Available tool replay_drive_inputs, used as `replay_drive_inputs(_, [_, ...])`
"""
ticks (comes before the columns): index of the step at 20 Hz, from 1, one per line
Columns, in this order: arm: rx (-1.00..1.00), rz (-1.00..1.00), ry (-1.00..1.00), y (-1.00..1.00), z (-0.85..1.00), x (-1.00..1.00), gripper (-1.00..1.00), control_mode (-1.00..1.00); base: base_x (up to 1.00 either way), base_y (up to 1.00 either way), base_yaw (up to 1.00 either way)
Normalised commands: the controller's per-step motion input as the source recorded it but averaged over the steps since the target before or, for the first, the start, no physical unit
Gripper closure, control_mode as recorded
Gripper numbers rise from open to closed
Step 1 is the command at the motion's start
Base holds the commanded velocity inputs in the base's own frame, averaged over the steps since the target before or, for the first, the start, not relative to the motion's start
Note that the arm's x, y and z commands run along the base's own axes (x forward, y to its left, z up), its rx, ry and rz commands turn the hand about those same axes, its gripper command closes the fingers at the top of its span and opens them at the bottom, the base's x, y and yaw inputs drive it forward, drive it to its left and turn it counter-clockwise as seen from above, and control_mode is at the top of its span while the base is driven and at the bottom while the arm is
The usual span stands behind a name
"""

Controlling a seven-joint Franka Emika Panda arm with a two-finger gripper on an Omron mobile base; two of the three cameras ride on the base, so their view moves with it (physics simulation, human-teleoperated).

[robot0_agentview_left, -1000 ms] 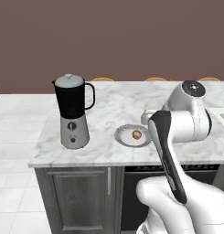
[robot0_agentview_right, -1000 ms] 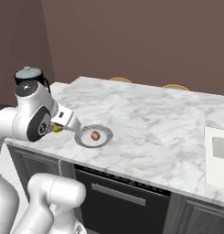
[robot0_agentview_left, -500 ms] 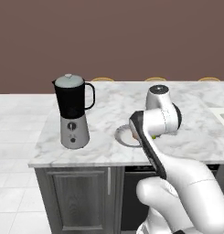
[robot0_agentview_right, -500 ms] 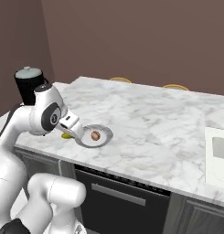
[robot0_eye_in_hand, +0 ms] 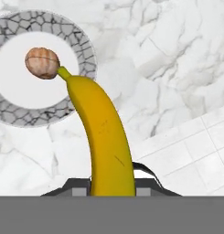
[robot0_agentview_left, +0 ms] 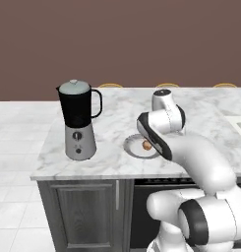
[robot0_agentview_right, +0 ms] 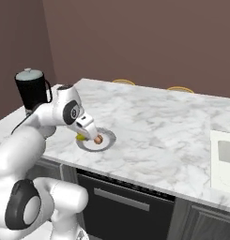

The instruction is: Pick the banana and tangerine from the fridge and place them on the plate next to the blender to make a fruit smoothie.

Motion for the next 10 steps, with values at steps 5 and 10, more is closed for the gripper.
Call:
replay_drive_inputs(5, [0.00, -0.06, 0.04, 0.00, -0.35, 0.29, 1.00, -1.00, 0.00, 0.00, 0.00])
replay_drive_inputs(10, [0.00, -0.04, 0.00, 0.00, -0.35, 0.16, 1.00, -1.00, 0.00, 0.00, 0.00])
